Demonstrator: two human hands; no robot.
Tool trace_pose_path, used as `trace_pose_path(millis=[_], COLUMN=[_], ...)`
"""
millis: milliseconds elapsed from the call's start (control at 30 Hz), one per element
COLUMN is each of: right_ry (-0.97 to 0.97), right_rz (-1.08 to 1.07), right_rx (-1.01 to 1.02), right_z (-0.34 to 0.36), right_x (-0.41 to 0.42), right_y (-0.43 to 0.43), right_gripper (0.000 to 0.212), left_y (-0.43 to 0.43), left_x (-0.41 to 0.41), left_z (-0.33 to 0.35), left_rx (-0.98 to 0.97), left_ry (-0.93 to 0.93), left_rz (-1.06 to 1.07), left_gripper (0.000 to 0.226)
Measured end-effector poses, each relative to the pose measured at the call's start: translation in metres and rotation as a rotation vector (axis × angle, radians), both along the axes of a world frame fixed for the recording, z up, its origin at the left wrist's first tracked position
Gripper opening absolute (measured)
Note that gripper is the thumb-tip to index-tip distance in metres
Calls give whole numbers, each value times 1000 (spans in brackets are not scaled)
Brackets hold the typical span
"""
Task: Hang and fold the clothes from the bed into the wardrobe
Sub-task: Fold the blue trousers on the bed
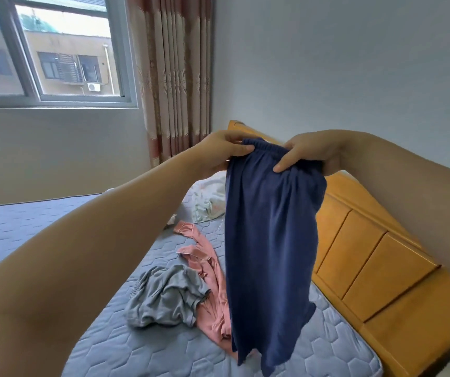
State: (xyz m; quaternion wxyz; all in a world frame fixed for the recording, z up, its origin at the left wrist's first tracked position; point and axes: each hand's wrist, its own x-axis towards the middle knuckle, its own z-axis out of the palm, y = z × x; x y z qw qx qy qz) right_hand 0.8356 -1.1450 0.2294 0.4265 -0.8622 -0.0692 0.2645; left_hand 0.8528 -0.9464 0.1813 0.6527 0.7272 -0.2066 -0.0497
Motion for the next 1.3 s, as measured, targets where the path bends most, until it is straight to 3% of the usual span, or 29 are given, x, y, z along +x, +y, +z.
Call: trace_pose_path(millis=[167, 267, 433, 600, 833, 933, 1067, 1167, 1300], right_ry=[75, 98, 149, 241, 373, 400, 445, 482, 352], right_rz=[-74, -4, 26, -7, -178, -255, -380, -495, -589], right_rx=[159, 281, 445, 579, 648, 603, 506, 408, 178], right_z=[-18, -27, -45, -69, -143, -187, -276, -367, -503], right_x=[0, -3, -12, -5, 28, 52, 81, 93, 107], right_y=[86, 145, 233, 260, 195, 138, 55, -5, -68], right_gripper=[23, 10, 16, 12, 19, 21, 22, 28, 33], left_y=[71, 122, 210, 251, 192, 138, 56, -1, -62], left_x=[-11, -25, -51, -54, -4, 28, 63, 68, 48], left_z=[-35, -58, -84, -91, -144, -194, -291, -385, -519], left_rx=[13, -15, -21, 40, 101, 160, 494, 765, 883], left_ry=[-5, 40, 118, 111, 117, 217, 229, 209, 408], left_rz=[297, 386, 530, 617, 675, 560, 520, 477, 323], left_gripper=[14, 17, 19, 13, 4, 22, 59, 64, 71])
